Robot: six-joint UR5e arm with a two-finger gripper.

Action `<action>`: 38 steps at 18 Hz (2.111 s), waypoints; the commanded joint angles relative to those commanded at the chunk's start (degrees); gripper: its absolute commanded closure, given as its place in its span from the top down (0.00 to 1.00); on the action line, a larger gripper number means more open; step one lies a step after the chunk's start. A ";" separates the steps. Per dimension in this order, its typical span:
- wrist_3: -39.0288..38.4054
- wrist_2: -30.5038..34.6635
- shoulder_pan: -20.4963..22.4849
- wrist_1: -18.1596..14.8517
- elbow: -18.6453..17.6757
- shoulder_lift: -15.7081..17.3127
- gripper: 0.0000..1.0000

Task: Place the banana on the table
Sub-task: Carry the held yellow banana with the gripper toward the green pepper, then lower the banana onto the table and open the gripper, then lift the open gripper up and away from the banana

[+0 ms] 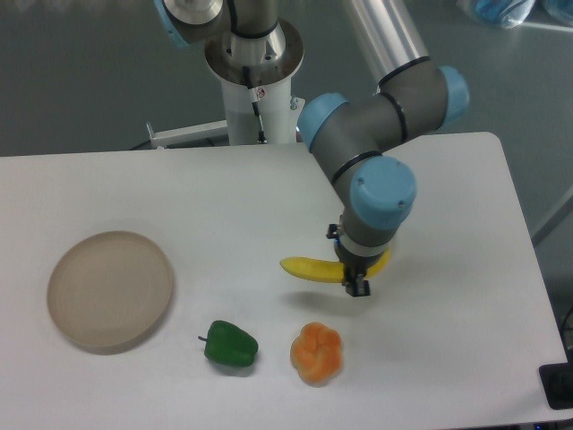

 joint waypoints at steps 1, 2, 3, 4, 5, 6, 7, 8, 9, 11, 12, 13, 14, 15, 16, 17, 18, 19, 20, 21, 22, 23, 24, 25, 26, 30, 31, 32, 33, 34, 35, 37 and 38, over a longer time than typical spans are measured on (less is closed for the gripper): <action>0.00 0.00 -0.35 0.80 -0.79 -0.26 0.00; 0.00 0.09 -0.44 0.99 -1.06 -0.70 0.00; 0.17 0.09 -0.62 0.99 -1.59 -0.88 0.00; 0.44 0.09 -0.62 1.07 -2.29 -0.97 0.00; 0.96 0.09 -0.62 1.08 -2.64 -0.97 0.00; 0.97 0.09 -0.79 1.08 -2.99 -1.14 0.00; 0.88 0.00 -1.23 1.16 -3.61 -1.49 0.00; 0.71 -0.09 -1.41 1.16 -3.87 -1.50 0.00; 0.70 -0.44 -1.41 1.16 -3.96 -1.58 0.00; 0.70 -0.44 -1.50 1.16 -3.96 -1.76 0.00; 0.62 -0.53 -1.41 1.16 -4.31 -1.85 0.00; 0.70 -0.53 -1.41 1.16 -5.01 -1.76 0.00; 0.70 -0.53 -1.41 1.77 -5.54 -1.76 0.00; 0.62 -0.70 -1.32 2.74 -5.98 -1.76 0.00; 0.62 -1.14 -1.32 3.70 -6.07 -1.93 0.00; 0.62 -1.93 -1.32 4.06 -6.07 -2.11 0.01; 0.70 -2.37 -1.32 4.15 -5.99 -2.29 0.05; 0.70 -2.55 -1.24 4.24 -5.99 -2.46 0.08; 0.70 -2.46 -1.24 4.24 -5.99 -2.55 0.12; 0.70 -2.55 -1.24 4.24 -5.90 -2.73 0.20; 0.70 -2.55 -1.24 4.24 -5.81 -2.81 0.26; 0.70 -2.55 -1.24 4.24 -5.72 -2.99 0.31; 0.53 -2.55 -1.24 4.24 -5.20 -3.08 0.40; 0.18 -2.81 -1.24 4.24 -4.85 -3.08 0.52; 0.18 -3.42 -1.24 4.24 -4.58 -3.08 0.65; -1.40 -4.75 -0.80 4.24 -1.95 -2.29 1.00; -1.75 -4.66 -0.71 4.24 -1.25 -1.94 1.00; -1.84 -4.66 -0.53 4.15 -0.11 -1.50 1.00; -2.02 -4.75 -0.01 3.98 1.12 -1.06 1.00; -2.11 -4.75 0.78 3.89 2.09 -0.45 1.00; -2.11 -4.75 1.74 3.80 2.54 0.08 1.00; -2.11 -4.83 3.85 3.63 4.20 0.88 1.00; -2.54 -4.57 5.08 3.10 5.60 0.79 1.00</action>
